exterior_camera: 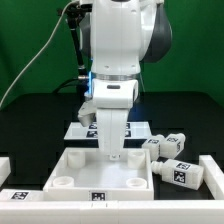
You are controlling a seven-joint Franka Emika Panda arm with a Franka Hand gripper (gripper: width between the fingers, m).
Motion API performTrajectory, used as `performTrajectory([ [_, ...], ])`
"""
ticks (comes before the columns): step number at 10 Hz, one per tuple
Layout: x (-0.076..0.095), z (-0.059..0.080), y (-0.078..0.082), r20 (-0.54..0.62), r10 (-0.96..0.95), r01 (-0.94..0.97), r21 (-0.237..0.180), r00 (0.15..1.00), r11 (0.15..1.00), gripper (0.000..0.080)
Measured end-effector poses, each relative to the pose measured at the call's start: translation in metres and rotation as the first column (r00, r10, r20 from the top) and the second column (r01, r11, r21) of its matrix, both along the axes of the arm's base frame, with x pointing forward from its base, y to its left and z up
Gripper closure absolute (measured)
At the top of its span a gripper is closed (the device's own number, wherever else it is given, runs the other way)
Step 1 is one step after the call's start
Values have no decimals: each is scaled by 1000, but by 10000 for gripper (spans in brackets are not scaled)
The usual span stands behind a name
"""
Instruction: Assemble one leg
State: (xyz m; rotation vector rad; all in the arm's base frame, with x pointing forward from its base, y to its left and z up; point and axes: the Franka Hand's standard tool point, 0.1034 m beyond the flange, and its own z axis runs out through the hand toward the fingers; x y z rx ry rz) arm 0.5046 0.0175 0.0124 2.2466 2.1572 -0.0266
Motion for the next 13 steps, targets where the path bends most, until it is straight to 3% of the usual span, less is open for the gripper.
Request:
performTrajectory([
  [5, 4, 0, -1, -29, -34, 34, -10, 999, 999, 747],
  [7, 8, 8, 0, -15, -50, 50, -11, 999, 999, 432],
  [8, 9, 16, 1, -2, -57, 57, -11, 998, 998, 432],
  [9, 10, 26, 4, 14, -84, 85, -10, 996, 996, 236],
  [10, 8, 41, 9, 41, -158, 159, -5, 987, 987, 177],
  [13, 6, 39, 8, 38, -198, 198, -2, 979, 980, 151],
])
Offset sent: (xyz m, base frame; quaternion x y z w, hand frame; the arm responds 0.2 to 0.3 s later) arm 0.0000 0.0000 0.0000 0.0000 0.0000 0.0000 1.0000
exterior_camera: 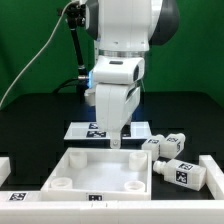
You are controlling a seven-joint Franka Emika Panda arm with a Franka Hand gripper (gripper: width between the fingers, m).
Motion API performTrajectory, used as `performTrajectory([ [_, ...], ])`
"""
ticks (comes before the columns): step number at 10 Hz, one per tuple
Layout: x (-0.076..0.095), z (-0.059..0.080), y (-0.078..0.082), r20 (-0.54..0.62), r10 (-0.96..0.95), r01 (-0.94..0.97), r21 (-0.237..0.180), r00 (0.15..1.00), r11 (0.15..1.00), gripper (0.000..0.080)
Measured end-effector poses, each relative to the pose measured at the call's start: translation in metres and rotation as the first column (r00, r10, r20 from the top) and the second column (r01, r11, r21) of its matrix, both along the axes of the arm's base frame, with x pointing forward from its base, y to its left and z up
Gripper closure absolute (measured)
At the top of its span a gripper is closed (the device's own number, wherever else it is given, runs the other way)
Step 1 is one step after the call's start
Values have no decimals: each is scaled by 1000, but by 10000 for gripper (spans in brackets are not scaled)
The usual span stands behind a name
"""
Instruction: Assemble one leg
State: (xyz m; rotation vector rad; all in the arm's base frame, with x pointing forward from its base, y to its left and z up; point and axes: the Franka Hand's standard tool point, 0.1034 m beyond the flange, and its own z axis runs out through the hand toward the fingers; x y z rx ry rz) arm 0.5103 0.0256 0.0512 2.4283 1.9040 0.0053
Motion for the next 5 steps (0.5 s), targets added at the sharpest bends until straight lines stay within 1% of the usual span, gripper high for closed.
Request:
performTrajectory([
  [1, 0, 0, 0, 2, -79, 79, 5, 997, 997, 151],
  [2, 0, 0, 0, 3, -118, 118, 6, 993, 993, 150],
  [3, 0, 0, 1, 8, -206, 205, 12, 979, 979, 150],
  [4, -2, -1, 0, 19, -352, 351, 29, 936, 936, 150],
  [5, -5, -2, 3, 12, -553, 552, 43, 833, 833, 150],
])
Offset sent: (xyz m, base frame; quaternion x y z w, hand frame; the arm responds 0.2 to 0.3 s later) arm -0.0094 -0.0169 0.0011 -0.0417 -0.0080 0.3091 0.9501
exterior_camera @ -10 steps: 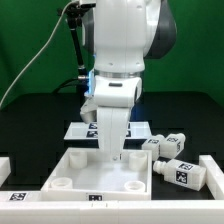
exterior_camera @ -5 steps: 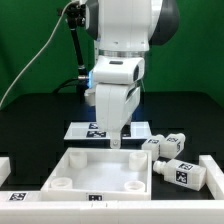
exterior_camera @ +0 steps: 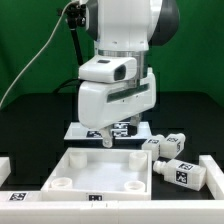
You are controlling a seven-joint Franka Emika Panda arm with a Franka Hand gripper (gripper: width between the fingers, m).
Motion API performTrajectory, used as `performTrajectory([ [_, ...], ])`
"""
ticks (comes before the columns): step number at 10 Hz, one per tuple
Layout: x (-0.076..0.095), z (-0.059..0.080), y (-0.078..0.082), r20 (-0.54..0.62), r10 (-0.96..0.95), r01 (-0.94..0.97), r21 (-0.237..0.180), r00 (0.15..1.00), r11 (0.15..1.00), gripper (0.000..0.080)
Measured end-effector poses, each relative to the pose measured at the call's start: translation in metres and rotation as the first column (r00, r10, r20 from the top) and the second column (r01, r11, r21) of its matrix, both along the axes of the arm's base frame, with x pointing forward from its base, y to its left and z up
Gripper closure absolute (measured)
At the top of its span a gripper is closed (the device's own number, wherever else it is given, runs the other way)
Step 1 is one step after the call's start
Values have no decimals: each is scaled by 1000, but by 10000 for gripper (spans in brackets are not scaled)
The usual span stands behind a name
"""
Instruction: Assemble one leg
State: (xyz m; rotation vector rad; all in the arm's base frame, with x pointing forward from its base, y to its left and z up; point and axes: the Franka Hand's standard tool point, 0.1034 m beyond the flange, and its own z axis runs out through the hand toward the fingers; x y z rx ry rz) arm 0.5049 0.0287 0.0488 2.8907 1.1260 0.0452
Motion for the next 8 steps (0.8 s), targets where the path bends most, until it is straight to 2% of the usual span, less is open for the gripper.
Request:
performTrajectory([
  [1, 0, 0, 7, 4, -181, 181, 8, 983, 983, 150],
  [2, -1, -2, 14, 6, -265, 265, 7, 964, 964, 150],
  [5, -1, -2, 17, -10, -446, 446, 42, 895, 894, 150],
  [8, -1, -2, 21, -35, -648, 649, 68, 761, 758, 150],
])
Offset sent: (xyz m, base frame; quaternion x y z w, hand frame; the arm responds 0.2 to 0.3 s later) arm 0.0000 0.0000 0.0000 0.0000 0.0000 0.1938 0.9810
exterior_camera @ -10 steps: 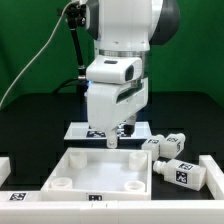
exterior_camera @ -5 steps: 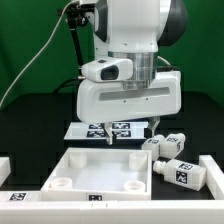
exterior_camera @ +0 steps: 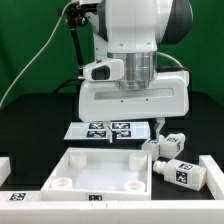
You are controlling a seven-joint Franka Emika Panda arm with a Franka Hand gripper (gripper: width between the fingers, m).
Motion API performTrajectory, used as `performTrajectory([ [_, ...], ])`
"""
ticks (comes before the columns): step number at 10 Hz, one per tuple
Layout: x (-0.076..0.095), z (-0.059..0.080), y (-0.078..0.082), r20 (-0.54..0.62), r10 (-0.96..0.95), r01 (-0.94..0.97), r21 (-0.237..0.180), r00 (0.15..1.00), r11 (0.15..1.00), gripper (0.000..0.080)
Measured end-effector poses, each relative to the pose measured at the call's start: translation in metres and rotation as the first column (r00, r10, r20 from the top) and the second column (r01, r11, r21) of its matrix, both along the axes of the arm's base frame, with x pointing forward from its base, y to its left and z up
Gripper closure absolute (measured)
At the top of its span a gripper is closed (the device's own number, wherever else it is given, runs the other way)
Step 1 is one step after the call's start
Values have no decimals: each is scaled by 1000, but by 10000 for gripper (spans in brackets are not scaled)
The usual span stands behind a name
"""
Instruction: Assemble one leg
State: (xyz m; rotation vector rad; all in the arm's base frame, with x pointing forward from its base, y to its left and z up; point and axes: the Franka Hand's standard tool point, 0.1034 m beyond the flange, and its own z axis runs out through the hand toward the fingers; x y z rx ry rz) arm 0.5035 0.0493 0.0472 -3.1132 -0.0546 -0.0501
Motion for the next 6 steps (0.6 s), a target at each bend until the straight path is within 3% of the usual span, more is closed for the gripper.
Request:
performTrajectory([
  [2, 0, -1, -23, -53, -374, 378, 75, 926, 923, 150],
  [4, 9, 0, -32, -64, -442, 447, 95, 895, 890, 150],
  [6, 8, -1, -31, -80, -437, 443, 93, 896, 892, 150],
])
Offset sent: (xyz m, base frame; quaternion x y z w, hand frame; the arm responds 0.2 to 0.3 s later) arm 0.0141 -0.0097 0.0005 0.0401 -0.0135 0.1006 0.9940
